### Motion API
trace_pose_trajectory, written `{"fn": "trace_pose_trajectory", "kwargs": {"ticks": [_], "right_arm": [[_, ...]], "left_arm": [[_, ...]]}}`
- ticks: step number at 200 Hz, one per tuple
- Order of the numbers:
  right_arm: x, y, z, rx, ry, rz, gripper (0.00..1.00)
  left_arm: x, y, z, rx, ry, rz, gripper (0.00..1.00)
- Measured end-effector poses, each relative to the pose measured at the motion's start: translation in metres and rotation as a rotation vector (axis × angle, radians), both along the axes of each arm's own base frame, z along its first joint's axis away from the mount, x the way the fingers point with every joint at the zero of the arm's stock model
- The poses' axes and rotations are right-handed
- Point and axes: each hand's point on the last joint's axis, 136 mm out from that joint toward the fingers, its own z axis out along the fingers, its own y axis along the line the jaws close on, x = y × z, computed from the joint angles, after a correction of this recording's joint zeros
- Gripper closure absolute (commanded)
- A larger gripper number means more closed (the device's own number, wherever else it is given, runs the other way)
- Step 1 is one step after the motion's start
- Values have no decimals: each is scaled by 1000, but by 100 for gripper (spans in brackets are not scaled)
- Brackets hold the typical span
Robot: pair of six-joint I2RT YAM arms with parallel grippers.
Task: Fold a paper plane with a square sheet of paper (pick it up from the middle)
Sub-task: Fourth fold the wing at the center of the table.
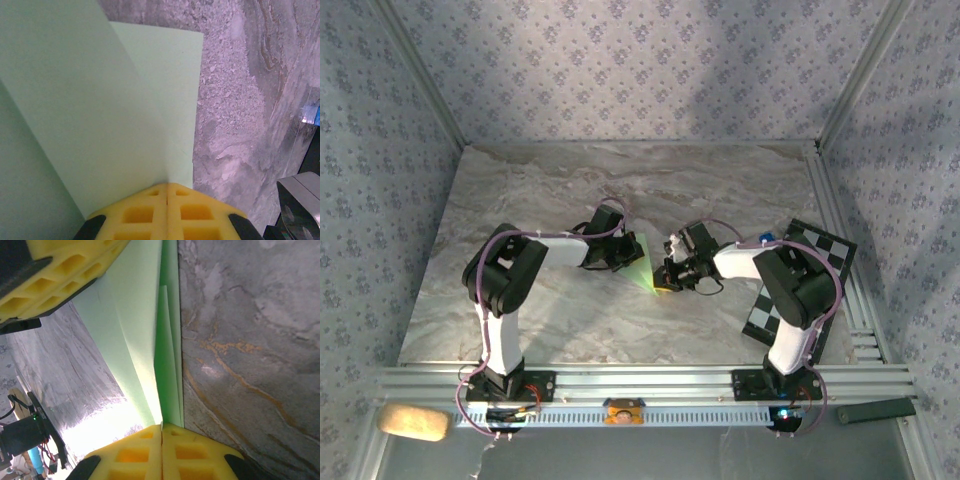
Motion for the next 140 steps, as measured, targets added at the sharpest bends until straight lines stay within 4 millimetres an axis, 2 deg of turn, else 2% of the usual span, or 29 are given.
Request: {"fn": "trace_pose_trajectory", "kwargs": {"ticks": [72,117,140], "right_arm": [[-3,-2,1,-4,7,4,87],[-8,-5,0,-14,9,14,87],[-9,-6,0,-18,6,20,91]], "left_arm": [[0,0,0,0,0,0,98],[0,0,0,-1,2,-1,98],[-1,-1,0,-4,4,-4,98]]}}
